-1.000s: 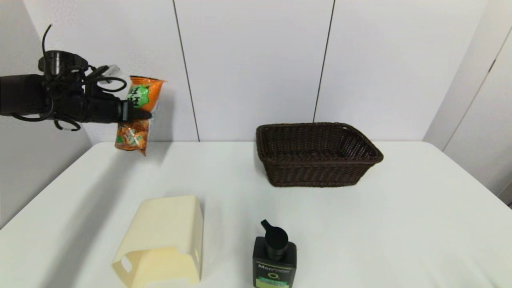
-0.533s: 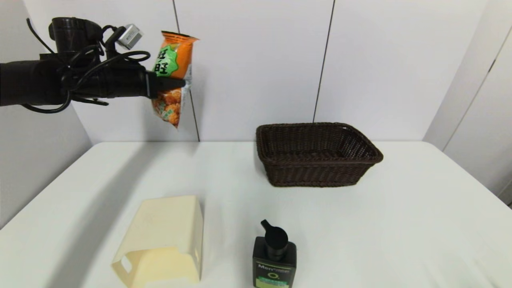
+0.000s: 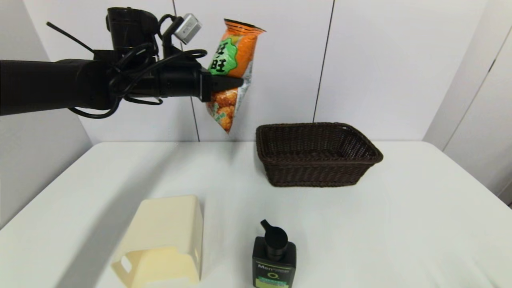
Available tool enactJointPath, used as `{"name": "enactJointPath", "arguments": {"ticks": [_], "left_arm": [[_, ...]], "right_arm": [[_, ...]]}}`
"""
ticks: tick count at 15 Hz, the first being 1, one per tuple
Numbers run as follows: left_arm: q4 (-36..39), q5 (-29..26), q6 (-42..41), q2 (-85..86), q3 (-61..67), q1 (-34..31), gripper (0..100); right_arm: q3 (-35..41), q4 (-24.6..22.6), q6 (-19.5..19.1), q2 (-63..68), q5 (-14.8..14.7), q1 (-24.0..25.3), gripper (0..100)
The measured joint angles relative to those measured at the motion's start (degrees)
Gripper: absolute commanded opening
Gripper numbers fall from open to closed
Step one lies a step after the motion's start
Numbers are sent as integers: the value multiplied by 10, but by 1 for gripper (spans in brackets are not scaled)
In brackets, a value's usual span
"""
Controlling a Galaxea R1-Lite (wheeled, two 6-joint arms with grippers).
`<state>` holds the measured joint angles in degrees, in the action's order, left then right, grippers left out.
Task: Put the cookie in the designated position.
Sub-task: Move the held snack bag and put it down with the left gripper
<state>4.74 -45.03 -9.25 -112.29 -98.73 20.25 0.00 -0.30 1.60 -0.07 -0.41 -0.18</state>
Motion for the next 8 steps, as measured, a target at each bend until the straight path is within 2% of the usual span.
{"name": "enactJointPath", "arguments": {"ticks": [3, 8], "left_arm": [[-10, -33, -3, -6, 3, 51, 0], [-42, -34, -3, -25, 1, 135, 0]], "right_arm": [[0, 0, 0, 0, 0, 0, 100], [0, 0, 0, 0, 0, 0, 100]]}}
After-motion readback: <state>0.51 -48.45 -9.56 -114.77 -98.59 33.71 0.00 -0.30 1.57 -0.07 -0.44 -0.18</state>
